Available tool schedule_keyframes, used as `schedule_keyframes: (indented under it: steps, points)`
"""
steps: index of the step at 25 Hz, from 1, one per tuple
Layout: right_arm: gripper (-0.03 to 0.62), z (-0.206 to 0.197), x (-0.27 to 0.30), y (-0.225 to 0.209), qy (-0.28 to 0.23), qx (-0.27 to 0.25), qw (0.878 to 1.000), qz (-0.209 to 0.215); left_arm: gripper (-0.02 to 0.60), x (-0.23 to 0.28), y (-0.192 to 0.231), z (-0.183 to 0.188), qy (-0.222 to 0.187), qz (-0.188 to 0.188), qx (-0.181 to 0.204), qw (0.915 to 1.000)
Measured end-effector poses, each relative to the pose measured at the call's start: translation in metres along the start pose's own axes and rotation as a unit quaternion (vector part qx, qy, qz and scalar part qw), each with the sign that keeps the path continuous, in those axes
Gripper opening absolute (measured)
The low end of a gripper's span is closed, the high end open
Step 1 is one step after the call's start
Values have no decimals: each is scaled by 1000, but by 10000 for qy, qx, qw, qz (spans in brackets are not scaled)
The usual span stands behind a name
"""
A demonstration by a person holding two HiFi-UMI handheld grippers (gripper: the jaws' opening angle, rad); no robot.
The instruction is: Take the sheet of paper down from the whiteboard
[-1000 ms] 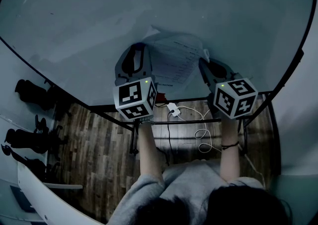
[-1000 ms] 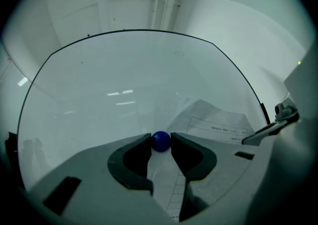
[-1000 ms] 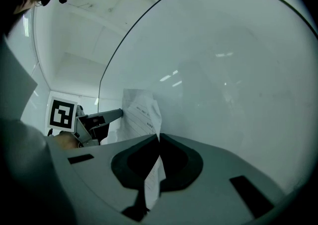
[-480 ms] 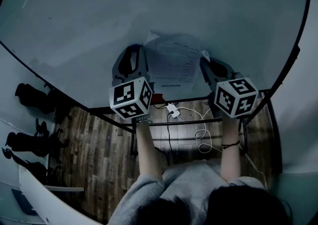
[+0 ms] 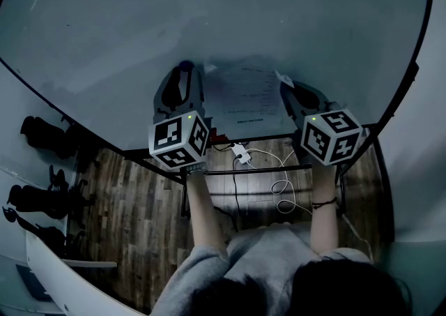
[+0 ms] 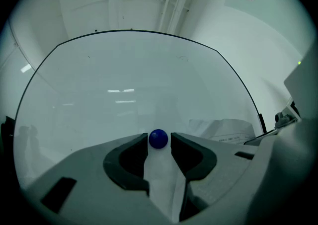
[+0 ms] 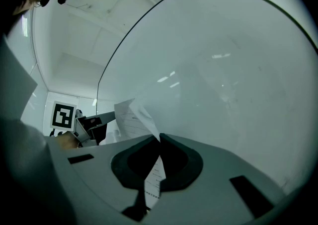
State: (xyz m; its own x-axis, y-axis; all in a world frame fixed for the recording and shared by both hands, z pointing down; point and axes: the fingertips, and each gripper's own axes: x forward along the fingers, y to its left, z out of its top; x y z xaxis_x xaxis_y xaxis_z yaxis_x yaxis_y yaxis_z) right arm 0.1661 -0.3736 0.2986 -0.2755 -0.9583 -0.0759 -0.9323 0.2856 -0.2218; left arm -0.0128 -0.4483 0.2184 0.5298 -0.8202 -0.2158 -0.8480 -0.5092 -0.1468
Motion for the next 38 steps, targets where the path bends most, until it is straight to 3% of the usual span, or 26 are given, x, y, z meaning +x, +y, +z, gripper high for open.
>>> schedule_keyframes:
  steps: [13, 31, 38]
  points:
    - [0, -11, -7, -1, 123, -90, 9997, 179, 126, -35, 5, -27, 164, 282, -480, 9983]
    - [1, -16, -16, 8, 194, -251, 9985, 457, 35, -74, -18, -78, 720, 237, -1097, 9911]
    - [2, -19, -21, 18, 227, -275, 9979, 533, 12, -92, -25, -87, 885, 191, -1151, 9892]
